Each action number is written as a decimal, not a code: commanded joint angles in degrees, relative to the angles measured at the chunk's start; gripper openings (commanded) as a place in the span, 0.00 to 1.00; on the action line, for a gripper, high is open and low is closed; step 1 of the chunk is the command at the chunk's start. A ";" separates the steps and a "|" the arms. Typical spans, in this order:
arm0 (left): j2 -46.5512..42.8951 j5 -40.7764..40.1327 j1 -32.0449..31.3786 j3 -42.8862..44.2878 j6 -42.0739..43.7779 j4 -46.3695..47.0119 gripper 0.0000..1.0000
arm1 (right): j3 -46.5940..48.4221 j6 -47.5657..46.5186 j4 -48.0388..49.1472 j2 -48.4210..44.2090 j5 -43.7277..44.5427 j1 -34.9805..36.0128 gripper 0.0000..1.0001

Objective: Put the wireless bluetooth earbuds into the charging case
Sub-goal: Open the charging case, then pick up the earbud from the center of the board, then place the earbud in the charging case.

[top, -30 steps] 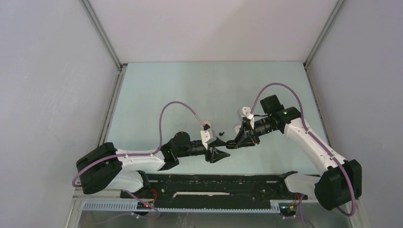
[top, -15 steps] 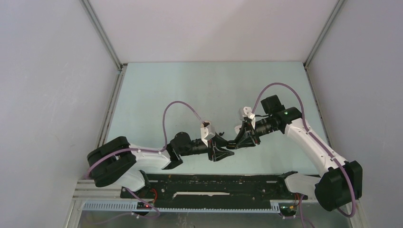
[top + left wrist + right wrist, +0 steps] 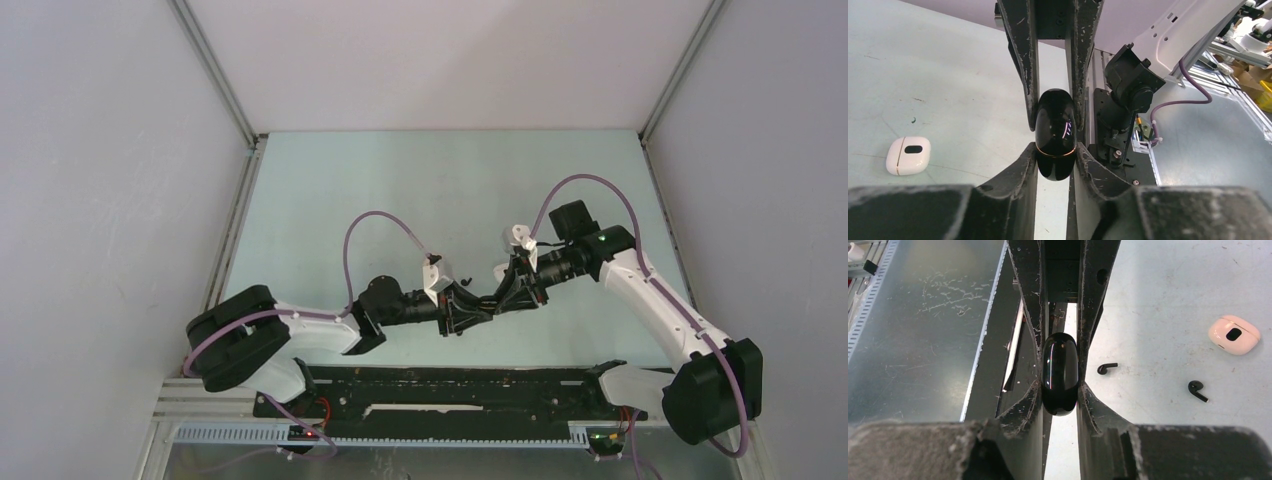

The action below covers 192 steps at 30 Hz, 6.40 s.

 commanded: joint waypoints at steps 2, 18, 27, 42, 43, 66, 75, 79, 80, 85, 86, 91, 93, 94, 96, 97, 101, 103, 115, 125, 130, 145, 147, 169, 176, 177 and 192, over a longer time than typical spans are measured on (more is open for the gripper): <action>0.45 1.22 0.54 2.03 -0.19 2.15 0.20 | 2.17 0.13 -0.07 -0.16 -1.40 0.03 0.17; 1.41 5.17 0.12 -0.18 3.50 6.80 0.00 | 3.11 12.28 4.91 2.46 -6.30 -2.97 0.52; 3.96 5.62 0.10 -0.89 1.84 11.64 0.00 | 4.10 17.34 7.15 4.21 -7.58 -5.36 0.52; 3.91 3.99 0.12 -0.94 1.45 9.81 0.00 | 6.20 9.77 -0.17 0.80 -14.12 -11.83 0.55; 3.35 3.76 0.12 -1.14 1.42 9.37 0.00 | 6.21 8.99 -0.70 0.33 -13.72 -12.28 0.55; -23.42 -16.13 1.19 -15.37 5.16 -7.68 0.00 | -1.18 19.54 31.60 8.49 25.46 1.16 0.33; -29.24 -16.46 1.11 -18.58 2.75 -8.41 0.00 | 13.42 15.65 32.66 30.91 34.00 2.99 0.30; -32.86 -17.15 1.17 -19.13 3.63 -11.42 0.00 | 21.17 12.88 27.11 37.10 35.56 4.20 0.30; -33.88 -17.33 1.17 -19.30 4.00 -12.28 0.00 | 22.30 11.54 25.85 37.94 35.64 4.48 0.31; -38.12 -17.87 1.17 -19.41 5.17 -16.97 0.00 | 23.38 2.97 22.24 40.24 39.85 7.71 0.34; -38.66 -17.99 1.17 -19.50 5.27 -17.36 0.00 | 23.35 1.59 21.48 40.72 40.96 8.29 0.35; -39.65 -18.37 1.16 -19.96 5.03 -17.69 0.00 | 23.88 -3.22 18.90 43.30 44.45 10.59 0.38; -39.58 -18.37 1.17 -20.11 4.85 -17.29 0.00 | 23.97 -2.75 19.78 43.97 45.84 11.14 0.40; -39.44 -18.37 1.14 -20.16 4.72 -17.04 0.00 | 24.03 -2.70 20.03 44.22 46.43 11.35 0.41; -38.94 -18.30 1.10 -20.16 4.59 -16.40 0.00 | 24.41 -2.90 20.08 44.68 47.21 11.71 0.41; -38.56 -18.18 1.13 -20.12 4.63 -16.13 0.00 | 24.53 -3.21 19.80 44.82 47.36 12.01 0.41; -37.79 -17.53 1.13 -19.73 4.66 -15.62 0.00 | 24.50 -4.90 17.59 45.40 47.88 13.33 0.42; -37.82 -17.43 1.14 -19.64 4.66 -15.74 0.00 | 24.53 -5.49 16.49 45.55 47.81 13.72 0.43; -39.82 -17.84 1.12 -20.25 4.93 -17.19 0.00 | 24.54 -7.08 10.95 44.91 44.68 15.77 0.46; -39.89 -17.66 1.16 -20.49 4.84 -17.23 0.00 | 24.50 -7.22 11.36 45.38 45.57 17.96 0.46; -39.50 -17.67 1.17 -20.52 4.91 -16.92 0.00 | 24.53 -8.26 10.43 45.44 45.39 18.55 0.45; -39.25 -17.30 1.16 -20.42 4.84 -17.24 0.00 | 24.56 -7.75 9.17 46.63 46.70 19.11 0.32; -39.13 -17.27 1.16 -20.42 4.84 -17.14 0.00 | 24.56 -7.53 9.34 46.61 46.69 19.13 0.27; -33.61 -18.36 1.10 -18.18 4.28 -15.53 0.00 | 14.59 6.52 16.08 18.08 38.34 12.12 0.06; -23.70 -22.36 1.16 -14.39 1.94 -12.11 0.00 | 10.23 14.45 25.83 3.48 44.51 15.44 0.00; -22.08 -22.27 1.13 -13.68 1.69 -11.20 0.00 | 9.20 14.87 28.04 1.66 45.52 16.60 0.00; -8.95 -19.19 1.14 -4.73 -0.91 -3.37 0.00 | 18.60 0.67 26.49 1.47 63.16 20.12 0.00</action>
